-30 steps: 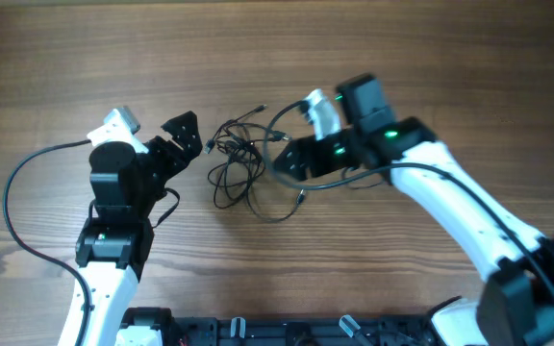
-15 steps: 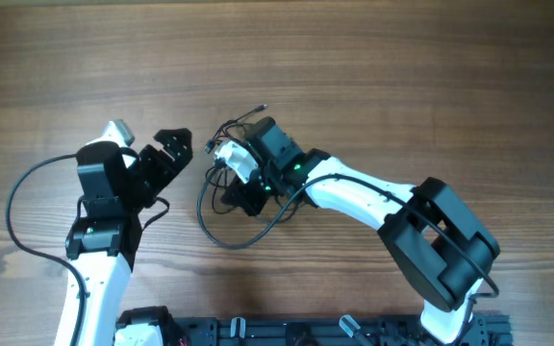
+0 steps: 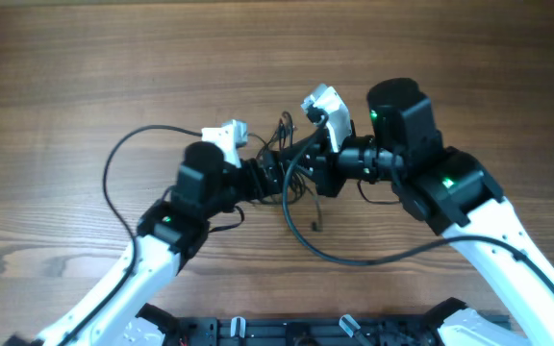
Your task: Untangle cables
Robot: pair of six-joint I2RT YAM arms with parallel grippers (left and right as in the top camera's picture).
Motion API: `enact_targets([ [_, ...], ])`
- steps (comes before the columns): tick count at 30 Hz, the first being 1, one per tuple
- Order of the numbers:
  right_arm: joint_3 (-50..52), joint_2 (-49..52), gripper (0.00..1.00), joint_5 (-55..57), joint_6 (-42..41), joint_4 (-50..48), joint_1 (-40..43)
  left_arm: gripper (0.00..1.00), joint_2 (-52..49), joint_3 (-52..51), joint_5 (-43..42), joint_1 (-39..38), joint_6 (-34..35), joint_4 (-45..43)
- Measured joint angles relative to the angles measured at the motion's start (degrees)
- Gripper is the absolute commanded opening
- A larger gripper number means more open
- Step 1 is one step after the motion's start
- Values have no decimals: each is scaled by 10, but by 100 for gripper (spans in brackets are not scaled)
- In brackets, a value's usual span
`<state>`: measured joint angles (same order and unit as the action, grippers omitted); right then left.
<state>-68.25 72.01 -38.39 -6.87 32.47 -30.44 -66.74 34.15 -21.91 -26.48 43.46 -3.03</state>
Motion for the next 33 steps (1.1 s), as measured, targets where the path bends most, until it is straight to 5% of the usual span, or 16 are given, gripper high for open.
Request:
enact_targets([
  [3, -1, -42, 4, -26, -9, -14, 0, 38, -112, 1, 56, -44, 20, -60],
  [10, -81, -119, 4, 142, -26, -11, 111, 16, -245, 2, 84, -33, 33, -33],
  [11, -84, -126, 4, 194, -39, 0, 137, 18, -244, 2, 90, -10, 35, -25],
  [14, -85, -115, 5, 248, -71, 38, 196, 51, -225, 2, 76, 96, 32, 14],
  [15, -85, -98, 4, 242, -79, 49, 206, 65, -199, 1, 48, 141, 17, 11],
  [18, -87, -24, 4, 214, -96, 80, 206, 86, -101, 1, -50, 224, -20, -5],
  [21, -87, 32, 4, 180, -103, 84, 206, 87, -28, 2, -107, 223, -38, -14],
  [24, -87, 37, 4, 172, -105, 85, 206, 86, -40, 2, -99, 119, -43, -52],
  [31, -87, 33, 4, 137, -109, 124, 206, 82, -234, 0, 130, -123, -47, -367],
  [33, -87, 26, 4, 127, -109, 141, 206, 72, -312, 4, 179, -155, -49, -460],
])
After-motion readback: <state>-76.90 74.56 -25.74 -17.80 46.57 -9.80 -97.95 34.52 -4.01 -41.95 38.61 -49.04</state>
